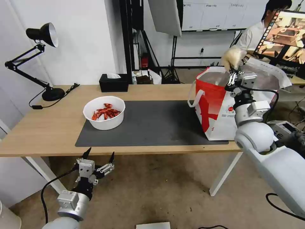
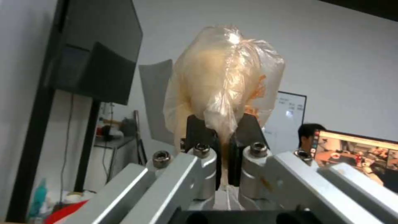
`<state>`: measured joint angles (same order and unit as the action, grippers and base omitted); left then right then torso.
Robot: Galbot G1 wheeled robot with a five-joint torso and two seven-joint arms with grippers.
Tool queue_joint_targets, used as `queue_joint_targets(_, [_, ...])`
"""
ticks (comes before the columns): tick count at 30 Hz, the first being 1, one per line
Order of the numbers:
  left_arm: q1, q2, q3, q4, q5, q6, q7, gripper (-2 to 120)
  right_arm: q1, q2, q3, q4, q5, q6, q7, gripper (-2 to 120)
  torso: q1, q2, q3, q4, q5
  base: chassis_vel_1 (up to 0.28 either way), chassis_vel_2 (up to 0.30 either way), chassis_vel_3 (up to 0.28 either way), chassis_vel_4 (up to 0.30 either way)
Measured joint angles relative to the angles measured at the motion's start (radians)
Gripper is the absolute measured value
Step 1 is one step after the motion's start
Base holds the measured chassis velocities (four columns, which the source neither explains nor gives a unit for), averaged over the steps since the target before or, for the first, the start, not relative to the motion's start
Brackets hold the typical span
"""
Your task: Pick up the trash from the table and place it into the takeout bag.
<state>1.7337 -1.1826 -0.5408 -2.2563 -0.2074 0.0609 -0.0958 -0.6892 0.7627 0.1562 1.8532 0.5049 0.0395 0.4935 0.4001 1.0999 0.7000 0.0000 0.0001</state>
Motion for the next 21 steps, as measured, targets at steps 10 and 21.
queue_joint_targets(10, [-0.009, 0.004, 0.002, 0.006, -0.002, 0.0, 0.001, 100, 0.138, -0.008, -0.07, -0.084, 0.057, -0.065, 0.022, 2, 0.0, 0.0, 0.0, 0.0001, -0.0002, 0.0, 0.0, 0.0, 0.0])
queue_joint_targets(21, [-0.013, 0.01, -0.001, 0.012, -0.021, -0.013, 0.027, 100, 0.128, -0.003, -0.084, -0.06, 0.17, -0.166, 0.028, 30, 0.0, 0.0, 0.0, 0.0, -0.0001, 0.0, 0.0, 0.0, 0.0])
